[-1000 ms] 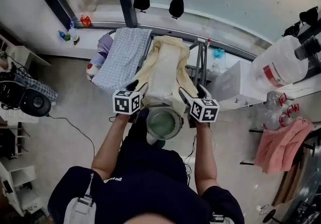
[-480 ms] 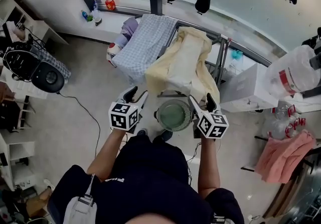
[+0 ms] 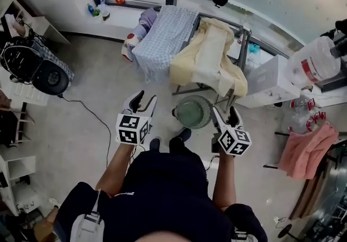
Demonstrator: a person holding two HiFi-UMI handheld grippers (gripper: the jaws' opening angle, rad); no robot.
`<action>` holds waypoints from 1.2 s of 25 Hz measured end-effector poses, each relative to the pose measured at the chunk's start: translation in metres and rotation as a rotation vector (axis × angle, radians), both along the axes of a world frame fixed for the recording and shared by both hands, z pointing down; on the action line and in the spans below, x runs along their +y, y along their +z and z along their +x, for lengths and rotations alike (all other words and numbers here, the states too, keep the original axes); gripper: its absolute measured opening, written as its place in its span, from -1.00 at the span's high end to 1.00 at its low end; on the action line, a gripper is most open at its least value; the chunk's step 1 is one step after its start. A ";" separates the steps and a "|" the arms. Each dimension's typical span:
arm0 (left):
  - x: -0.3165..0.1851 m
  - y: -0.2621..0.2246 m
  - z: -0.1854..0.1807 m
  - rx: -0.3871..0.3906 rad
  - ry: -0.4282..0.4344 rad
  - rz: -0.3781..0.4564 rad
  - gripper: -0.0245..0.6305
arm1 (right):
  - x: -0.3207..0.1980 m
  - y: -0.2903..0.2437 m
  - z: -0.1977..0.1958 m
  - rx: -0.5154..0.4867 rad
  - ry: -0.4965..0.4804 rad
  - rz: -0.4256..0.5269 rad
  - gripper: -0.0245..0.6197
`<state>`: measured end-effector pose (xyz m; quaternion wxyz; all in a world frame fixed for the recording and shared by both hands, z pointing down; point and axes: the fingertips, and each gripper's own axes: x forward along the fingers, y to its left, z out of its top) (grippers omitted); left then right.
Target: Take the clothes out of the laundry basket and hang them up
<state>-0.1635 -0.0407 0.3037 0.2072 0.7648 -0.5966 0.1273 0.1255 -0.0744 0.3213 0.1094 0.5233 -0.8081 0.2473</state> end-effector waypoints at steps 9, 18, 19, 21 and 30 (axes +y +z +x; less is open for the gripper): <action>0.073 0.006 0.008 0.027 0.121 0.004 0.32 | 0.101 -0.013 -0.012 0.094 0.044 0.059 -0.30; 0.112 0.009 0.022 0.019 0.114 0.019 0.30 | 0.140 -0.004 0.017 0.079 0.072 0.082 -0.30; 0.114 0.007 0.026 0.022 0.109 0.021 0.30 | 0.140 -0.008 0.019 0.086 0.069 0.091 -0.30; 0.118 0.003 0.036 0.023 0.110 0.032 0.30 | 0.139 -0.017 0.025 0.102 0.064 0.122 -0.30; 0.124 -0.004 0.072 0.012 0.141 0.045 0.30 | 0.142 -0.024 0.032 0.084 -0.017 0.155 -0.30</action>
